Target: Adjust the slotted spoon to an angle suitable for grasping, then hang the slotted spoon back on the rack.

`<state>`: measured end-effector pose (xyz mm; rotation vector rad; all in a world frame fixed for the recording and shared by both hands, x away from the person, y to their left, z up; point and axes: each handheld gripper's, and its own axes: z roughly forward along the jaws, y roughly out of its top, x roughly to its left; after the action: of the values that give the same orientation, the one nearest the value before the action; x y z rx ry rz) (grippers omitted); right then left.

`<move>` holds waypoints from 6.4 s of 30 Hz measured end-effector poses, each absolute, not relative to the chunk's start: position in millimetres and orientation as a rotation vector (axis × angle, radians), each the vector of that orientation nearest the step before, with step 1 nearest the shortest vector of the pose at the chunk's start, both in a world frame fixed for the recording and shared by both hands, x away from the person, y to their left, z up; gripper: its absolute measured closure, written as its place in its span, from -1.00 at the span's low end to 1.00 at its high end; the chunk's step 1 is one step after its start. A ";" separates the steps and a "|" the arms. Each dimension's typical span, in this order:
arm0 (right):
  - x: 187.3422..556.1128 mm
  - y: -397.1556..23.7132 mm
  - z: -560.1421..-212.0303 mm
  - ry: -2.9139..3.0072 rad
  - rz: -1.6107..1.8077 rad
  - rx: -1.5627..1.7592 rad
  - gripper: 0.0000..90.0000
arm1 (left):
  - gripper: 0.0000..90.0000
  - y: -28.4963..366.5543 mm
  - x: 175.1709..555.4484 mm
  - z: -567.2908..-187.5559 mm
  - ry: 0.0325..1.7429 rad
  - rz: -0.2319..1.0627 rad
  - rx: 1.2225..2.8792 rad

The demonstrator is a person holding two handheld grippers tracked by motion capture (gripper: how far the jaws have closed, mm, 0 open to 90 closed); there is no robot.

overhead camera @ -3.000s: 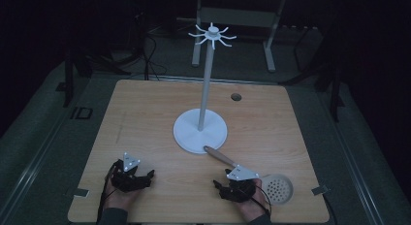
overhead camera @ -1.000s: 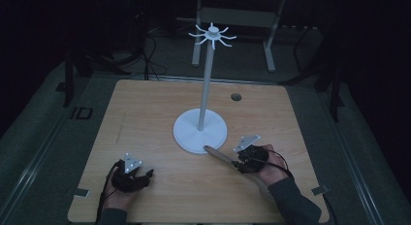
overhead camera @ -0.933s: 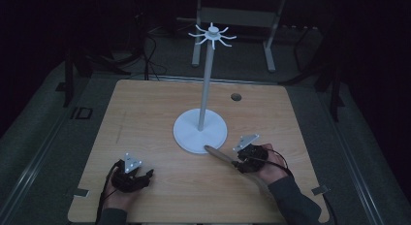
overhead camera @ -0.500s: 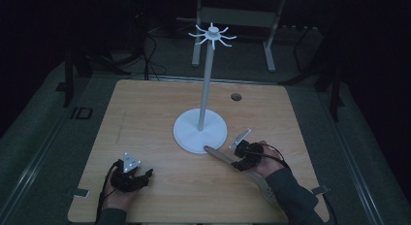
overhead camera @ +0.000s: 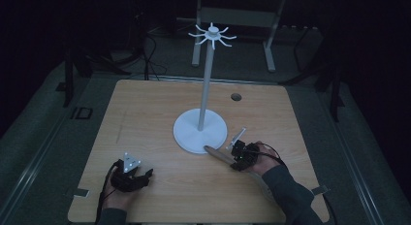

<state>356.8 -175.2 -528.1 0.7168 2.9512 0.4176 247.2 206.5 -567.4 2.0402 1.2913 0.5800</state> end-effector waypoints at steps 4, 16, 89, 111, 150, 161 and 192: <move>358.5 -171.5 -529.9 2.978 0.389 0.707 0.52 | -0.16 206.3 247.3 -567.6 1.292 0.579 2.041; 358.1 -161.7 -530.6 2.985 0.314 0.684 0.65 | -0.16 205.5 247.2 -567.9 1.290 0.577 2.046; 362.1 -183.9 -447.0 2.451 1.075 0.804 0.67 | -0.15 204.8 247.9 -566.4 1.288 0.588 2.032; 362.3 -177.5 -418.9 2.309 1.264 0.754 0.67 | -0.15 205.3 247.8 -565.8 1.285 0.590 2.033; 366.0 -175.1 -390.6 2.155 1.377 0.784 0.67 | -0.15 205.1 247.5 -565.2 1.287 0.592 2.023; 369.0 -169.5 -377.4 2.121 1.396 0.805 0.67 | -0.15 205.9 247.3 -564.6 1.286 0.595 2.021; 373.9 -171.8 -350.9 2.078 1.421 0.819 0.67 | -0.15 206.3 247.1 -564.0 1.290 0.596 2.005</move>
<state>373.9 -171.8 -350.9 0.8188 2.0777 1.4214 247.1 206.3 -564.0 2.0054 1.2904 0.5961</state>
